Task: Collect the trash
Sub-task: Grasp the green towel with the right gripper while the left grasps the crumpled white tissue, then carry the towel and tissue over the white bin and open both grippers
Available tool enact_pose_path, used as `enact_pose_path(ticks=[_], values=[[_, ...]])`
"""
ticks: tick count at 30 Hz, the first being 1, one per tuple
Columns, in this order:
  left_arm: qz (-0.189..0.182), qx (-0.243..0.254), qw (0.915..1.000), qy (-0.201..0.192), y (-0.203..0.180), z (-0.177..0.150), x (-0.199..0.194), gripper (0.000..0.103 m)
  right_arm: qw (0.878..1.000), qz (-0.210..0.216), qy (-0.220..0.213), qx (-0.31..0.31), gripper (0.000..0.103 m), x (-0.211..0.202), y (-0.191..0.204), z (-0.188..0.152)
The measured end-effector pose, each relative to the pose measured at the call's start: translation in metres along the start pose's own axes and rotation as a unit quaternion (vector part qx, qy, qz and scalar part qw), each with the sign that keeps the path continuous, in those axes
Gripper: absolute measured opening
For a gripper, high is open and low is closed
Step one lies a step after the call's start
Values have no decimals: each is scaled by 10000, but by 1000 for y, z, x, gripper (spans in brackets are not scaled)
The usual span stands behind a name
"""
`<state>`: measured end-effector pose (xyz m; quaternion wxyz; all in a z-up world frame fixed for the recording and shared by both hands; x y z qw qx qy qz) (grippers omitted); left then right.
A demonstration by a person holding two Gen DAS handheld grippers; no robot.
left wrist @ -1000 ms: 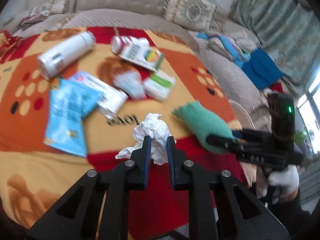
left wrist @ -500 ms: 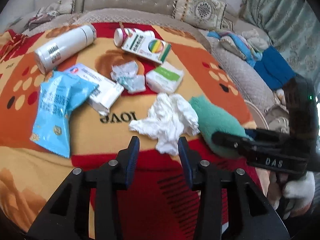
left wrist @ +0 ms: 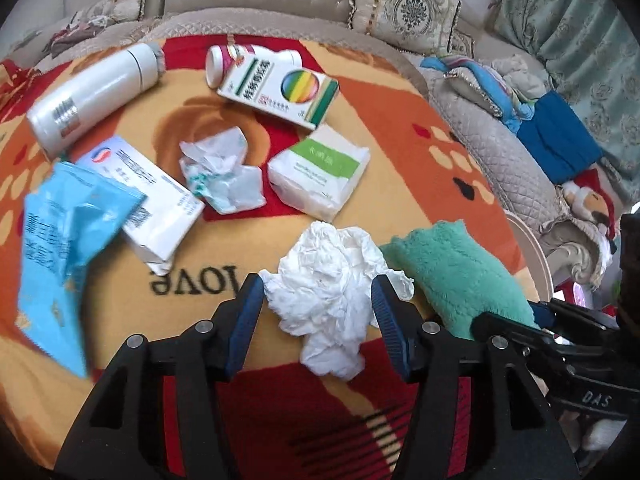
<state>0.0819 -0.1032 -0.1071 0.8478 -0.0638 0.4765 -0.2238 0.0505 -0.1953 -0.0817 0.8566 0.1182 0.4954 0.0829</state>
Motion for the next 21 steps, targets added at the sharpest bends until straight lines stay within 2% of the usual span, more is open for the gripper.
enact_pose_path(ticks=[1, 2, 3, 5, 6, 12, 21], values=[[-3, -23, 10000, 54, 0, 0, 4, 53, 10000, 0, 25, 38, 47, 1, -1, 0], [-8, -50, 10000, 75, 0, -1, 6, 46, 10000, -15, 33, 61, 50, 4, -2, 1], [34, -38, 10000, 67, 0, -2, 6, 36, 10000, 1, 43, 48, 50, 5, -1, 1], [58, -13, 10000, 71, 0, -3, 5, 24, 9999, 90, 55, 22, 50, 11, 1, 3], [-2, -52, 9999, 92, 0, -3, 4, 22, 9999, 116, 68, 30, 50, 13, 2, 4], [8, -4, 10000, -30, -6, -4, -13, 17, 9992, 367, -51, 138, 43, 11, -1, 2], [-155, 364, 9989, -237, -51, 6, -30, 17, 9987, 193, -336, 327, 43, -20, -24, 3]])
Point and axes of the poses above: each gripper's, at about its wrist camera, not at the fingertips, and x roughly the way its jaws point, y to its left, z to its top, the point moved 3 cm from there along x, roughly the way its jaws point, and after that the axes turned 5 degrees about -z, right-handed, at the moved point
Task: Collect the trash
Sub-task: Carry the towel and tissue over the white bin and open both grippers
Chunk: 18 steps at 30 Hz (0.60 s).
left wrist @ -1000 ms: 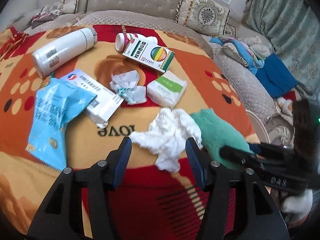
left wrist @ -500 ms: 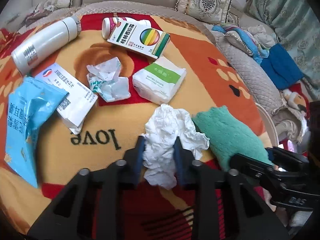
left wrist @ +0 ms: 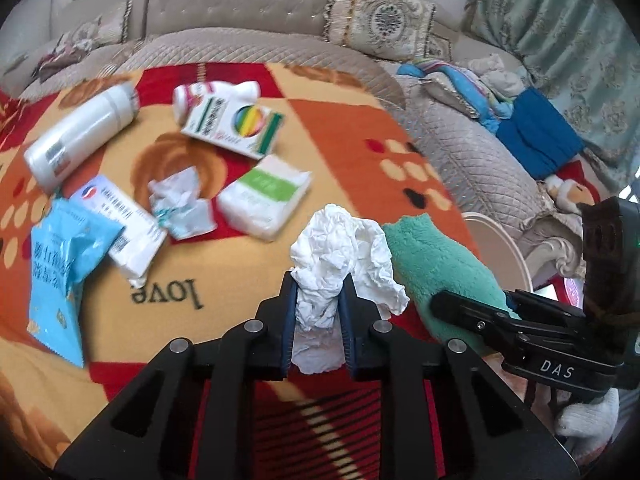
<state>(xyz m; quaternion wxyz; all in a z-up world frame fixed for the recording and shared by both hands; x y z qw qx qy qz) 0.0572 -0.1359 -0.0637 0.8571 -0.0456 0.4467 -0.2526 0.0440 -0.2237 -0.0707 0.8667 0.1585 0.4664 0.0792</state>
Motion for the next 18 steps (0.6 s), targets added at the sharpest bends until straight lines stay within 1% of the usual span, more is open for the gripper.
enact_pose_path(ticks=[8, 18], values=[[-303, 372, 9988, 30, -56, 9, 9, 17, 9984, -339, -314, 313, 43, -38, -46, -5], [-660, 794, 9942, 297, -128, 8, 40, 17, 9897, -817, -644, 987, 43, -84, -122, -19]])
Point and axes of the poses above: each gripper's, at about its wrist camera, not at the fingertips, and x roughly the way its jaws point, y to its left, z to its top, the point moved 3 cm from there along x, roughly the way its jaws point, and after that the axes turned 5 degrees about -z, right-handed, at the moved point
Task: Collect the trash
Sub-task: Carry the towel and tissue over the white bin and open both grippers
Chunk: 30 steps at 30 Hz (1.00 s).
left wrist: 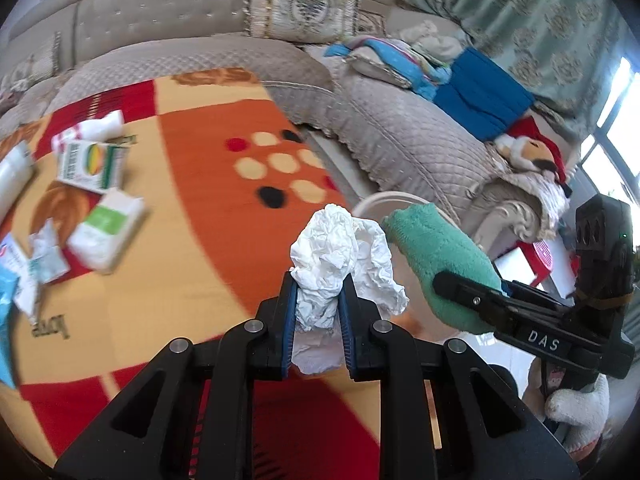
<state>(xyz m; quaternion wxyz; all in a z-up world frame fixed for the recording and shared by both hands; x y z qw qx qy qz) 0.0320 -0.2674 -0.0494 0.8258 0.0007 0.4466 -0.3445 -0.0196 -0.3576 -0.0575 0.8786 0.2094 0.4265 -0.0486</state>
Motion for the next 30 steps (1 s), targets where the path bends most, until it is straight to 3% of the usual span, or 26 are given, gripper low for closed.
enact_pose_path(ticks=[10, 20, 30], values=[[-197, 295, 9989, 292, -55, 4, 47, 17, 9976, -330, -59, 608, 43, -8, -71, -3], [-218, 406, 9974, 549, -85, 2, 86, 17, 9942, -517, 86, 934, 43, 4, -109, -14], [-315, 428, 9965, 645, -92, -2, 101, 18, 9908, -631, 254, 1166, 45, 17, -129, -21]])
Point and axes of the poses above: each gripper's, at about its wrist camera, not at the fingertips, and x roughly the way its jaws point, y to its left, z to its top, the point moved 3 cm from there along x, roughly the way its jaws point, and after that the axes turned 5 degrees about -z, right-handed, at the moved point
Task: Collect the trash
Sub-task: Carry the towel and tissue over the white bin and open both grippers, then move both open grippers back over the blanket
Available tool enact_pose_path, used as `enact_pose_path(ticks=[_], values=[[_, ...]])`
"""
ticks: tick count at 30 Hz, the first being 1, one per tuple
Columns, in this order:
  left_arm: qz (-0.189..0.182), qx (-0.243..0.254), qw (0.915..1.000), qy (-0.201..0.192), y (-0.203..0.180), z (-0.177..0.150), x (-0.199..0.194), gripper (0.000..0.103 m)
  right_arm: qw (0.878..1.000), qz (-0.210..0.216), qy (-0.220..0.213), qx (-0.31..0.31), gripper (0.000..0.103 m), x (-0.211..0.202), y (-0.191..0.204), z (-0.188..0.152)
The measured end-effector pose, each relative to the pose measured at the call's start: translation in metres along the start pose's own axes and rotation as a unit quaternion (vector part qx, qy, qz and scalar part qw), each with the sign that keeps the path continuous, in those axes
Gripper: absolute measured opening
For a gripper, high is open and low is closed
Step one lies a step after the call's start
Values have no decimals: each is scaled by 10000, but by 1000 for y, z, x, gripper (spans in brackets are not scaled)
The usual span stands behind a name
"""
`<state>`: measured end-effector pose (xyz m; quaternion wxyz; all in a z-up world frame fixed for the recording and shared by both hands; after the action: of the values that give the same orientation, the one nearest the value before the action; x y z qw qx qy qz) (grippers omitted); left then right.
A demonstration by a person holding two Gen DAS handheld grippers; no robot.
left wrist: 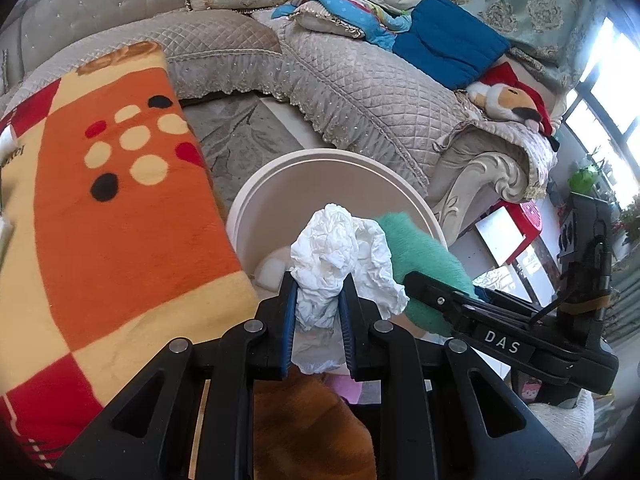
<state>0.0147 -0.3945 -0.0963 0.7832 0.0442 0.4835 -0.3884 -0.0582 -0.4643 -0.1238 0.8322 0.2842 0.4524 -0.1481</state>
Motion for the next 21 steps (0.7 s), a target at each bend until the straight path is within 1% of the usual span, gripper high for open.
enact_pose_path(ticks=[1, 3, 7, 9, 12, 21], values=[[-3, 18, 10000, -12, 0, 0, 0, 19, 10000, -25, 2, 27, 46, 1, -1, 0], [29, 57, 10000, -34, 0, 0, 0, 24, 10000, -43, 14, 85, 48, 2, -3, 1], [-9, 90, 10000, -18, 1, -2, -1, 32, 9999, -90, 10, 95, 49, 0, -4, 0], [-12, 102, 9999, -20, 1, -3, -1, 41, 9999, -88, 26, 67, 49, 0, -3, -1], [-29, 110, 9999, -27, 1, -4, -4, 42, 10000, -70, 44, 42, 49, 0, 1, -2], [87, 89, 9999, -97, 5, -7, -12, 42, 10000, -55, 13, -40, 49, -4, 10, -3]])
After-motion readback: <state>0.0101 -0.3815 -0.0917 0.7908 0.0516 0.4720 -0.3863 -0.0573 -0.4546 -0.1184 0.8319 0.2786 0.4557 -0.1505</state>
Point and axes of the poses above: each gripper's, at about its wrist camera, not at the fingertips, and x roughly the way its jaws point, y to its left, z to its top, the point moved 3 cm from there along x, roughly the way its jaws point, and after that the axes turned 5 degrees about -z, right-handed, at the moved point
